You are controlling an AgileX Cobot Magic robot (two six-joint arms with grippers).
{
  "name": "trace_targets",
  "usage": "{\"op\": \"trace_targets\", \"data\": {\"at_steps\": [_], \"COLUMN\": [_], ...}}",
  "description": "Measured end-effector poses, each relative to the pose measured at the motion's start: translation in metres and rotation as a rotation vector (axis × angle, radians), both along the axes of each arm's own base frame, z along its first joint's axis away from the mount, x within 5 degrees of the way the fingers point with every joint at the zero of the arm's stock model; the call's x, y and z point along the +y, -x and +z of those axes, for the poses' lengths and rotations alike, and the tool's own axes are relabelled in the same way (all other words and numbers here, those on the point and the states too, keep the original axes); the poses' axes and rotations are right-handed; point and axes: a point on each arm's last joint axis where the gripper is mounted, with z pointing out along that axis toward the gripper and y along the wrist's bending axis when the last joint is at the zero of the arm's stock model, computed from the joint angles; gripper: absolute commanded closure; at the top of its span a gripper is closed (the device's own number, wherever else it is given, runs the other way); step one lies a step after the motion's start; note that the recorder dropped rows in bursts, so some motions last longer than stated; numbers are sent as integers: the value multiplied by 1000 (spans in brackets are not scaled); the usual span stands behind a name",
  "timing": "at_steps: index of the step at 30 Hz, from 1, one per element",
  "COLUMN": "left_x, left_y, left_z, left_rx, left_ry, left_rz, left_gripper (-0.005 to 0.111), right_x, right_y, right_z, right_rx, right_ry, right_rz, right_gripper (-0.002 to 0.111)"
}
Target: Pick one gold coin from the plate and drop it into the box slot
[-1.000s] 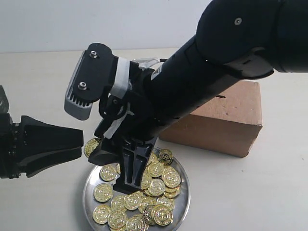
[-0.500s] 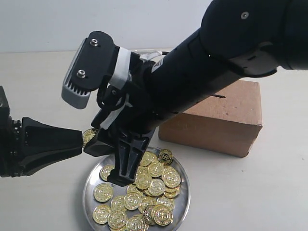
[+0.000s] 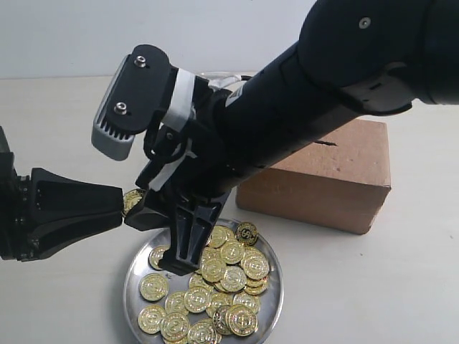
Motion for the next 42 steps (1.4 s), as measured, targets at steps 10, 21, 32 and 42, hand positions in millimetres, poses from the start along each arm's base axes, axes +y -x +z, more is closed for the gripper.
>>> {"op": "trace_targets", "data": {"at_steps": [10,21,32,42], "left_x": [0,0,0,-1], "left_y": [0,-1,-7,-6], "left_z": [0,0,6,6], "left_rx": [0,2,-26,-22], "left_ry": [4,5,10,8], "left_rz": [5,7,11,7], "left_gripper": [75,96,96,96], "right_x": [1,1,1,1], "right_y": [-1,-1,-1,-1], "right_z": [1,1,3,3], "right_rx": [3,7,0,-2], "right_ry": [-19,-24,-30,-32], "right_rz": [-18,-22,-28,-28], "right_gripper": [84,84,84,84]}}
